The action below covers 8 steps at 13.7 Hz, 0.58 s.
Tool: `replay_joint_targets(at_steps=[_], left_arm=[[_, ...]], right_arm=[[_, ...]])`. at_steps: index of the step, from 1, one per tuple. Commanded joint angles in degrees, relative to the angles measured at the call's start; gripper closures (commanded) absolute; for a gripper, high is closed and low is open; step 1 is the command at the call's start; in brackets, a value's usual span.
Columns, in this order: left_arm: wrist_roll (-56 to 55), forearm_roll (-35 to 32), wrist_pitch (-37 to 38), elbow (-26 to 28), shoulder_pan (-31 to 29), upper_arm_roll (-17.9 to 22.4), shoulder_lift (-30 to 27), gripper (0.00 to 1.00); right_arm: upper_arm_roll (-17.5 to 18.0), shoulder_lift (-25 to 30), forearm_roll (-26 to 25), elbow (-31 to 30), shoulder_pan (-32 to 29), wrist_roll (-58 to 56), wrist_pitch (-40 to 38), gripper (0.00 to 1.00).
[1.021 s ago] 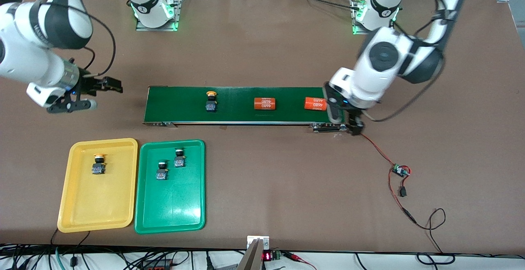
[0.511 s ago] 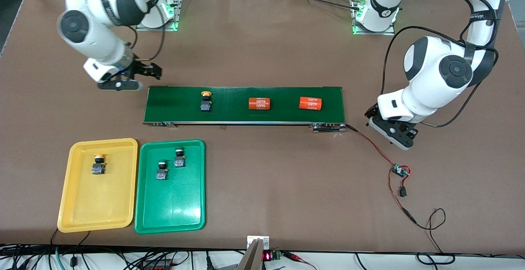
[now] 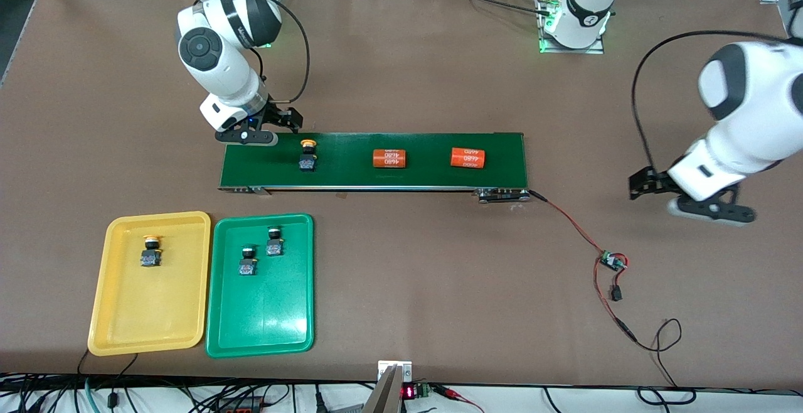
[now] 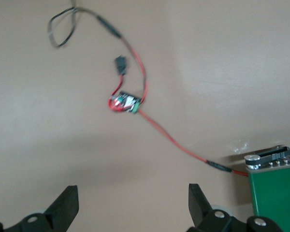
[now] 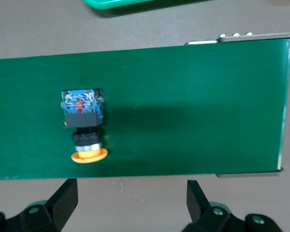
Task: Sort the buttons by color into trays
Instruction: 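Grasp the yellow-capped button with the right gripper while the left withdraws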
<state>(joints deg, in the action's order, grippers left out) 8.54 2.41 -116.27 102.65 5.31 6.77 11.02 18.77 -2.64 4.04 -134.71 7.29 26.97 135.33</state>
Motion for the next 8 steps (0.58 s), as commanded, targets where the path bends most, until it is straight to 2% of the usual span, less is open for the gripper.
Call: replay_joint_targets(at_steps=[1,4,6,8], left_arm=[[-3.96,1.02,8.06,-6.74,-0.65,-0.09,0.14,0.00],[-4.06,1.20,13.33,-11.40,-0.73,1.32,0.05,0.00],[-4.32,1.20,18.34,-14.83,-0.82,2.28,0.05,0.00],[-7.99,1.20,20.99,-15.98,-1.35,2.55,-0.30,0.00]], right_arm=[[-0.40,-1.31,-0.34,1.29,1.23,1.85,1.86,0.00],[-0.48,-2.98,-0.35,1.47,0.44,1.94,6.95,0.00],[-0.57,-3.25,-0.44,1.47,0.62,1.94,7.23,0.00],[-0.57,-5.27,-3.41,1.47,0.44,1.94,8.01,0.00]])
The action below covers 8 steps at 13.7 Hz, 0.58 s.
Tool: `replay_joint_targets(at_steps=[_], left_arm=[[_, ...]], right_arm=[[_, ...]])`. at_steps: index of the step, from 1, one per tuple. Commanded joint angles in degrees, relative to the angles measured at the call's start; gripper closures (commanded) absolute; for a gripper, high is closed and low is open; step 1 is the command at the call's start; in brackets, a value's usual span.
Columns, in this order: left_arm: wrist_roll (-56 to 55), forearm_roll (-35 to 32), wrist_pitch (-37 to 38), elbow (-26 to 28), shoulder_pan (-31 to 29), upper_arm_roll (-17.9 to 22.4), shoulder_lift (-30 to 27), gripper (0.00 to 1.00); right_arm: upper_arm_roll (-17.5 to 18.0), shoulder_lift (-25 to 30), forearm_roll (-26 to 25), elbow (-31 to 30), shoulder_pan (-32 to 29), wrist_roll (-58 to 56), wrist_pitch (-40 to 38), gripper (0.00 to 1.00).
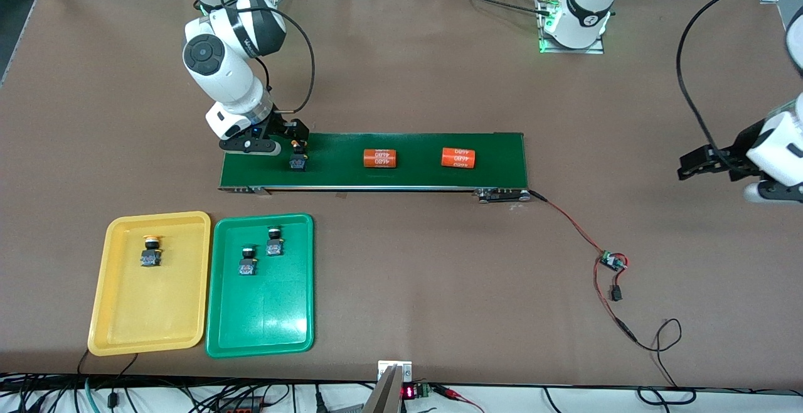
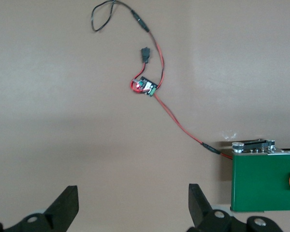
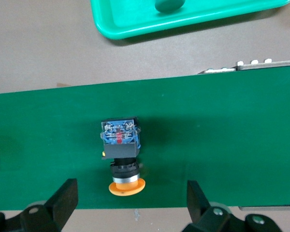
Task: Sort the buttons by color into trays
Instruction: 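Grasp the yellow-capped button with the right gripper while the left withdraws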
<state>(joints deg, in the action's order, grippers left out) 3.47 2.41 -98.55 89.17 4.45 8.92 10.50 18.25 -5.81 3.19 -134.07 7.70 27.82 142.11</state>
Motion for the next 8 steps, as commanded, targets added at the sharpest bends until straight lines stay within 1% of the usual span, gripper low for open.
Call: replay_joint_targets(at_steps=[1,3,5,6,7,8], left_arm=[[-5.99,1.28,4.15,-3.21,-0.66,0.05,0.13,0.00],[-13.29,0.93,6.78,-4.44,-0.75,-1.70,0.04,0.00],[-11.48,0.58,6.53,-4.45,-3.29,-4.07,0.13,0.00],[-10.17,0.75,6.36,-4.45,-5.39,-5.48,0.39,0.00],[-9.98,0.76,6.01,-4.54,-7.41,-7.76,0.48,0.00],[-10.06,0.58,6.00,-4.54,-9.52,-10.22,0.48,0.00]], right_arm=[[-0.15,-2.97,-3.44,0.83,-0.06,1.10,1.32,0.00],[-0.23,-4.64,-5.63,0.83,-0.49,1.10,2.02,0.00],[-0.32,-7.63,-7.84,0.92,-2.16,1.10,5.00,0.00],[-0.32,-8.34,-7.84,0.92,-2.52,1.01,5.97,0.00],[-0.32,-8.78,-7.93,1.09,-2.61,1.01,6.07,0.00],[-0.32,-8.78,-7.93,1.09,-2.61,1.01,6.07,0.02]])
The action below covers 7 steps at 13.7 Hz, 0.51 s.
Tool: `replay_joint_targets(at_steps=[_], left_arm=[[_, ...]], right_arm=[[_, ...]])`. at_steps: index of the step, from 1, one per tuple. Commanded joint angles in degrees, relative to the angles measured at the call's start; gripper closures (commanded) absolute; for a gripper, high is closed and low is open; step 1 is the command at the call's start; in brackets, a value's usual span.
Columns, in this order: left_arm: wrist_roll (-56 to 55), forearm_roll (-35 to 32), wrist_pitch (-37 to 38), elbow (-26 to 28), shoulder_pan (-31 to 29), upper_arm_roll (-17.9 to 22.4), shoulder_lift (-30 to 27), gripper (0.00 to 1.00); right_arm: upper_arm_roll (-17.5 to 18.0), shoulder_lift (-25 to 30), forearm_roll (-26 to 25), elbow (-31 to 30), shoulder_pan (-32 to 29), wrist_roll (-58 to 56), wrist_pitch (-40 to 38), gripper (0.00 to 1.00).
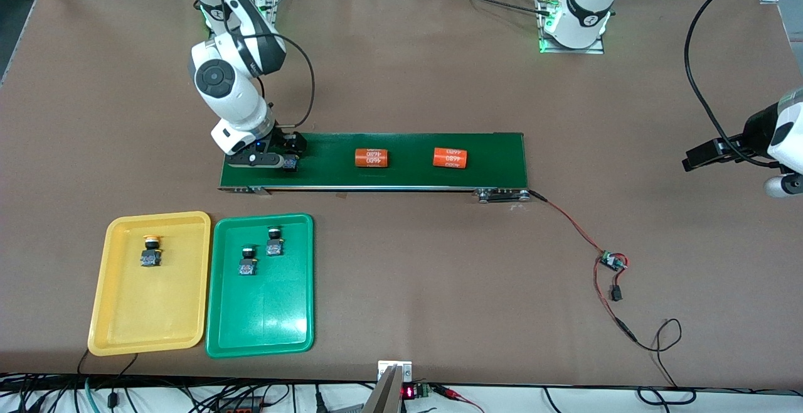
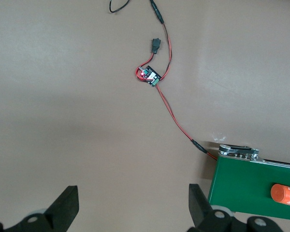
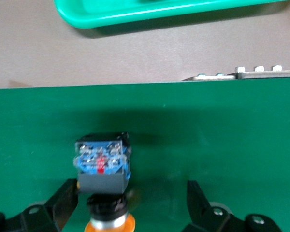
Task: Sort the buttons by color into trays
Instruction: 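Grasp the yellow-capped button with the right gripper while the left withdraws, then carry the yellow button over the yellow tray with the right gripper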
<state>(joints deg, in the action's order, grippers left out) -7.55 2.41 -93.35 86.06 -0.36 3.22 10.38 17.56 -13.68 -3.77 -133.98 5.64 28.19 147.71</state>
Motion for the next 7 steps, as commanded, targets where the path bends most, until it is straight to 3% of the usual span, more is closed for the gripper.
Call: replay_joint_targets(at_steps=[1,4,5,6,7], left_arm=[[0.95,0.57,0.80,-1.69,-6.13,-5.85,0.69,0.00],[0.95,0.40,0.80,-2.39,-5.88,-6.21,0.61,0.00],[0.35,0.40,0.89,-2.30,-5.71,-6.56,0.61,0.00],[0.34,0.31,0.97,-2.30,-5.53,-6.56,0.61,0.00],[0.34,0.40,1.15,-2.30,-5.44,-6.74,0.43,0.00]], right_arm=[[0.37,-0.91,-0.98,1.00,-0.54,0.55,0.47,0.14],[-0.15,-0.91,-3.61,1.09,-1.15,0.20,0.47,0.61],[-0.24,-0.83,-3.62,1.09,-1.68,-0.15,0.47,0.73],[-0.16,-0.65,-3.70,1.26,-2.12,-0.32,0.38,0.80],[-0.24,-0.48,-3.70,2.13,-2.12,-0.59,-0.05,0.80]])
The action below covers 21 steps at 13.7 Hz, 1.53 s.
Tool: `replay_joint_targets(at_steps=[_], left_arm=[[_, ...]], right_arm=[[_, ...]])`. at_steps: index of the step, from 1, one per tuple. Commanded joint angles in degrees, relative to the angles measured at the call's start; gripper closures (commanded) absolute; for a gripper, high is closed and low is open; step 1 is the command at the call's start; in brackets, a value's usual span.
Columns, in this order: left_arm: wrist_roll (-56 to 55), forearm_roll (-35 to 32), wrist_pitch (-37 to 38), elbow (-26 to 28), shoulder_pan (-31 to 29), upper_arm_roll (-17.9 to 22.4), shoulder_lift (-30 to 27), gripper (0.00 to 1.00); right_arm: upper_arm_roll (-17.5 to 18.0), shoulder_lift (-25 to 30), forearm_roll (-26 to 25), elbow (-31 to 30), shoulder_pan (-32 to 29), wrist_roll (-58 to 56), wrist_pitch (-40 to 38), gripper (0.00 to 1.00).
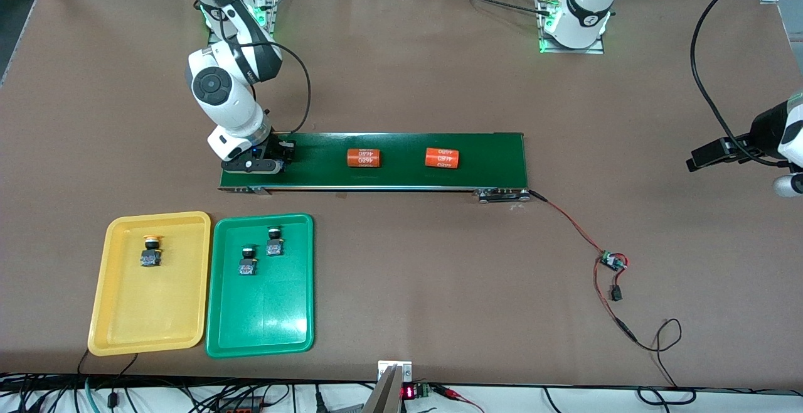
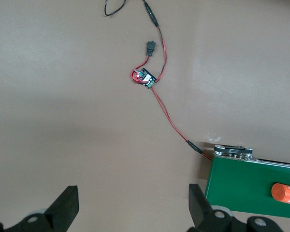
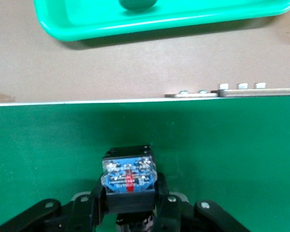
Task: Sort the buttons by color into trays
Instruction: 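Carry the yellow button over the yellow tray with the right gripper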
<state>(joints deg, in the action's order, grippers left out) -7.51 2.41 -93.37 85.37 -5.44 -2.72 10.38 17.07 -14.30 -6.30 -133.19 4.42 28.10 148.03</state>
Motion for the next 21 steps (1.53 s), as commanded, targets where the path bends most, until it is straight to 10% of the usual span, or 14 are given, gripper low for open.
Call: replay_joint_targets(at_steps=[1,13,21], left_arm=[[0.04,0.40,1.44,-1.18,-0.27,-0.89,0.17,0.00],[2.32,0.22,-0.41,-1.97,-1.06,-1.33,-0.89,0.00],[3.56,-2.33,0.91,0.32,-0.97,-1.77,-2.56,0.00]], right_arm=[[-0.01,0.24,-1.26,2.65,-0.91,-0.59,-2.03,0.80],[-3.87,-20.39,-2.75,37.36,-13.46,-23.77,-14.70,0.80],[-8.89,-28.15,-2.58,42.92,-13.82,-30.12,-13.47,0.78]])
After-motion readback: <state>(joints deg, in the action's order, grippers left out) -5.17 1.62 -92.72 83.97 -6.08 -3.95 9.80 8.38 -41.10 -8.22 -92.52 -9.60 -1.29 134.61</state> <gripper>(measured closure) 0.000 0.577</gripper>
